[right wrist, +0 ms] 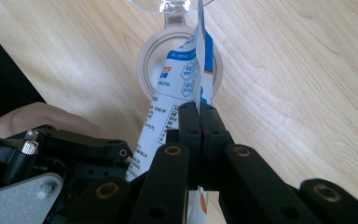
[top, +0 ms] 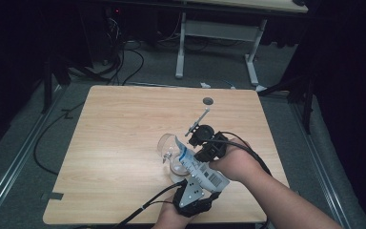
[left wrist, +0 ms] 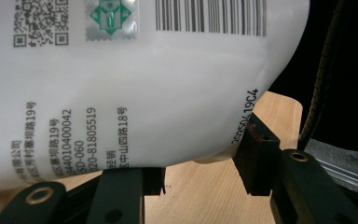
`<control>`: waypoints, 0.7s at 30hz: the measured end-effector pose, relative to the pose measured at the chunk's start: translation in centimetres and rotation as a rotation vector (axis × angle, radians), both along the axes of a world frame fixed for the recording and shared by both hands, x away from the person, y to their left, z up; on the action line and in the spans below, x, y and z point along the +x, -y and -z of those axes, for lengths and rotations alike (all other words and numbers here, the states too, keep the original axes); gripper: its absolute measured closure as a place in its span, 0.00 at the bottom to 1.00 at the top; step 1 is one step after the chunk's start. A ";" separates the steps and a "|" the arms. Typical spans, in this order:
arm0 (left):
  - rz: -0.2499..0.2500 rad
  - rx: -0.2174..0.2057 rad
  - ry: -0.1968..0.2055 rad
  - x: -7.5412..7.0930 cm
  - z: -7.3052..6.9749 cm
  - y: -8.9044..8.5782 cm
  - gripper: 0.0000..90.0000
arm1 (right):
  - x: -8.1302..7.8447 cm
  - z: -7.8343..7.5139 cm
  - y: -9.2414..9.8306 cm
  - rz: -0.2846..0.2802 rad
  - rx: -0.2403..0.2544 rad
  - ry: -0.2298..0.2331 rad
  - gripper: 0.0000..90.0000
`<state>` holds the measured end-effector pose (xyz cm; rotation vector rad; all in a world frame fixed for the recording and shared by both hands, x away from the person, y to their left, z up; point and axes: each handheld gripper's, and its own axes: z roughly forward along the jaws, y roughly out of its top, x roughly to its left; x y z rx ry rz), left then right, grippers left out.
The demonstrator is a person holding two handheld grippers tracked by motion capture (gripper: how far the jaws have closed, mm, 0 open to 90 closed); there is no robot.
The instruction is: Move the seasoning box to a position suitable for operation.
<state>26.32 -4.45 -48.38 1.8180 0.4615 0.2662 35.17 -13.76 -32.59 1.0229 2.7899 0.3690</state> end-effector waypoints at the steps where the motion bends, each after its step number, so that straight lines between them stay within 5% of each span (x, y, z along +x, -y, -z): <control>1: 0.000 0.000 0.000 0.0 0.0 0.0 0.65 | 0.0 0.0 0.0 0.000 0.002 0.000 1.00; 21: -0.001 -0.004 0.006 0.1 -0.2 0.1 0.66 | 0.0 -0.2 0.1 0.001 -0.001 0.012 1.00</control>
